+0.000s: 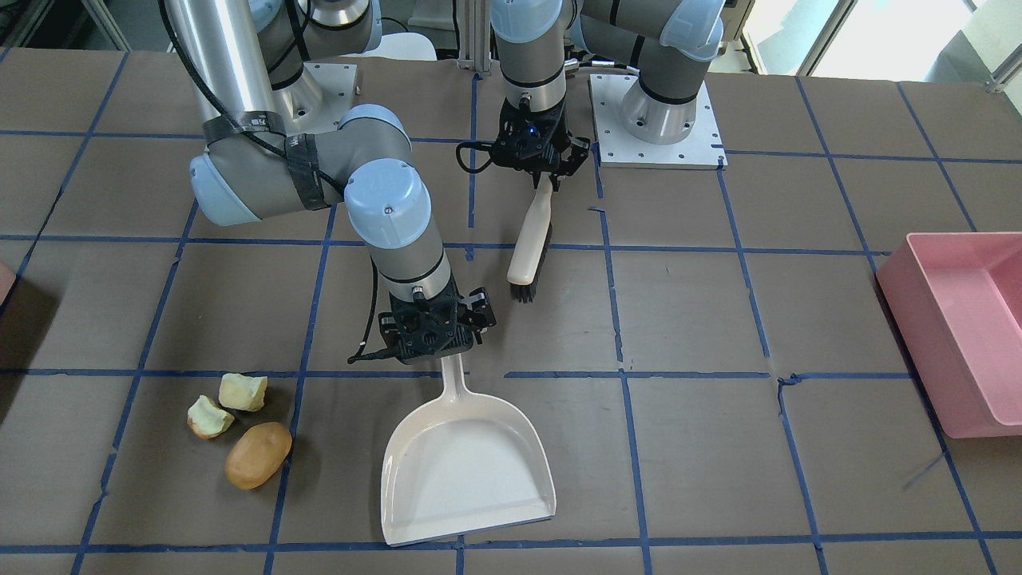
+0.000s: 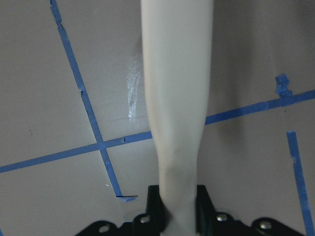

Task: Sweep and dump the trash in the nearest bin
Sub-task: 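Slide the dustpan past the trash with the right gripper while the left brings the brush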

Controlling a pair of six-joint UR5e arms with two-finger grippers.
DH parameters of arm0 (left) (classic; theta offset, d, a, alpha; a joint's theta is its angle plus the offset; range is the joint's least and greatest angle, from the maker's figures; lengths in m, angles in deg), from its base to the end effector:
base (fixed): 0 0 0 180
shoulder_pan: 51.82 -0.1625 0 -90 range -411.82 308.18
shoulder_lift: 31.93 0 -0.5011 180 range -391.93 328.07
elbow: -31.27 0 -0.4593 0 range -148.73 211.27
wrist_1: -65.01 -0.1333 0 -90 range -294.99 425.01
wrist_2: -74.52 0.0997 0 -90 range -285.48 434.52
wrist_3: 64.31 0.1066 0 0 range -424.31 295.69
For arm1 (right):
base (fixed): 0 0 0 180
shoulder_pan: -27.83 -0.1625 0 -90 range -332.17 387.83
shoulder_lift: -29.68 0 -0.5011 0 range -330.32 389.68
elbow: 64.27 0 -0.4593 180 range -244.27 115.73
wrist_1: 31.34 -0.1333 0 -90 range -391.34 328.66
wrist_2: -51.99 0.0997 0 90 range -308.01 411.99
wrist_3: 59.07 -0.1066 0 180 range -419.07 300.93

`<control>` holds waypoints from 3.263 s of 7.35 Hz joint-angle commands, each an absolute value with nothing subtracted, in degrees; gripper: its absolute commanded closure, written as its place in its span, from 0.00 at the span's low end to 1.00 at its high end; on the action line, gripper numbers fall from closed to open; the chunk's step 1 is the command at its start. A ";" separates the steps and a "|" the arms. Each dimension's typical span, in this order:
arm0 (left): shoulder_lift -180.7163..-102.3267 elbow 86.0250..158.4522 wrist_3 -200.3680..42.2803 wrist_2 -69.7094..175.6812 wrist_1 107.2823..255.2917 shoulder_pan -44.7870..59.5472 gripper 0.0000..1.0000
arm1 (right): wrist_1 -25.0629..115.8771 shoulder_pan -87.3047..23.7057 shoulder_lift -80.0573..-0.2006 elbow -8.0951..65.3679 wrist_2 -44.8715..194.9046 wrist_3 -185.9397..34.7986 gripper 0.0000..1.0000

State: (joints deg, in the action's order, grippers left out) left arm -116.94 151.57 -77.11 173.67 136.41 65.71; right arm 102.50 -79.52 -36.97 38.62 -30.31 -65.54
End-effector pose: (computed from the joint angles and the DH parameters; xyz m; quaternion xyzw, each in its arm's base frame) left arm -0.3150 -0.3527 0.3492 0.1322 0.9863 0.0273 0.0949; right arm 0.3442 -0.6068 0.2595 -0.0988 0.9906 -0.0509 0.0792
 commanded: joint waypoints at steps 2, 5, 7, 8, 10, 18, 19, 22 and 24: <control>-116.48 151.59 -76.10 176.19 136.64 65.70 0.97 | 105.16 -79.66 -38.00 41.02 -30.36 -66.98 0.08; -116.65 151.59 -73.99 180.50 139.45 65.78 0.97 | 105.24 -79.66 -37.91 40.93 -30.18 -66.89 0.39; -116.39 151.59 -70.84 184.78 139.45 65.78 0.97 | 105.24 -79.31 -37.91 40.67 -30.10 -66.80 0.63; -116.13 151.59 -68.99 185.43 139.89 65.78 0.97 | 105.24 -79.31 -37.91 40.67 -30.10 -66.89 0.75; -116.30 151.59 -68.88 185.44 139.98 65.78 0.97 | 105.24 -79.31 -38.00 40.58 -30.10 -66.89 0.92; -117.62 150.54 -74.85 175.15 134.91 65.61 0.97 | 72.58 -56.07 -47.31 26.63 -30.71 -21.21 1.00; -119.01 150.54 -75.30 174.63 132.62 65.61 0.97 | 69.68 -50.88 -47.31 24.87 -30.80 -11.97 1.00; -128.91 141.80 -81.71 169.00 128.82 65.61 0.97 | 65.42 -39.44 -44.26 20.29 -35.61 18.33 1.00; -135.78 131.68 -82.94 168.65 129.61 65.96 0.97 | 65.25 -34.33 -38.56 14.69 -37.39 34.54 1.00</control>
State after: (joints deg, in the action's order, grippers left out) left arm -131.34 137.81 -82.17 169.05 129.42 65.79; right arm 65.54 -37.97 -42.34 18.38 -36.23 22.92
